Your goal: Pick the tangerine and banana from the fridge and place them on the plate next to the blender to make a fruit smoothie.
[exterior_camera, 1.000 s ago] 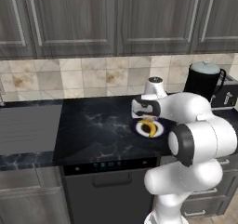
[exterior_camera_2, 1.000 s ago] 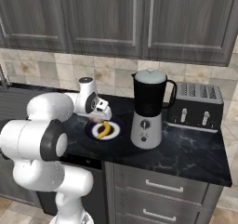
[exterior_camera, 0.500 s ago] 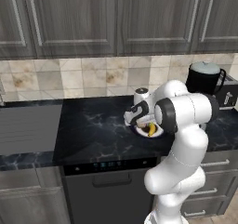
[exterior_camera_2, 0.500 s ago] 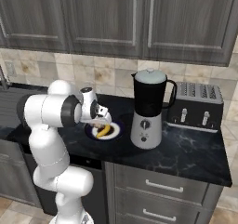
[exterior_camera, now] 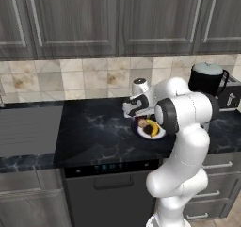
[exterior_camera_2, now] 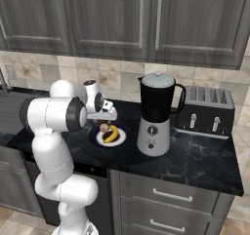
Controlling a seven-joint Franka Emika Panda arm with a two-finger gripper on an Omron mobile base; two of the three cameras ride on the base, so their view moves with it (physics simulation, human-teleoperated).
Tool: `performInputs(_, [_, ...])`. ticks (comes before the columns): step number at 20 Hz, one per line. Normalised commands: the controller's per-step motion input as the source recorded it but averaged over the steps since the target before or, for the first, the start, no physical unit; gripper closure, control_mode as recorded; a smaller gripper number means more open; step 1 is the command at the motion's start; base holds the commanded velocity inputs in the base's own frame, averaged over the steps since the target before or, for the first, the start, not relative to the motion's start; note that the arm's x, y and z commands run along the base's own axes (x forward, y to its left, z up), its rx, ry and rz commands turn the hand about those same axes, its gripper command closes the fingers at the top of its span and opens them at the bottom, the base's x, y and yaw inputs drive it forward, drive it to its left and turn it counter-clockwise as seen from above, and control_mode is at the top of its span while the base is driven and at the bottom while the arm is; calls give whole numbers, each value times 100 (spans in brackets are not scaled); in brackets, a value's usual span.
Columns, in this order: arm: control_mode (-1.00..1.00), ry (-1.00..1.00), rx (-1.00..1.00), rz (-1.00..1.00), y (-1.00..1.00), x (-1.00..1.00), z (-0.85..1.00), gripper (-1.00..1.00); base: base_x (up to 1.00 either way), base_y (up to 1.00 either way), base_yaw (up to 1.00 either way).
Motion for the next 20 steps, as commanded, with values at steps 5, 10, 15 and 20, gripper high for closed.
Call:
performInputs(5, [-100, -15, 0, 0, 0, -99, 79, -100, 0, 0, 0])
performInputs(10, [-100, -34, 0, 0, 0, -100, 62, -100, 0, 0, 0])
performInputs(15, [-100, -48, 0, 0, 0, -100, 59, -100, 0, 0, 0])
performInputs(20, [-100, -51, 0, 0, 0, -100, 98, -100, 0, 0, 0])
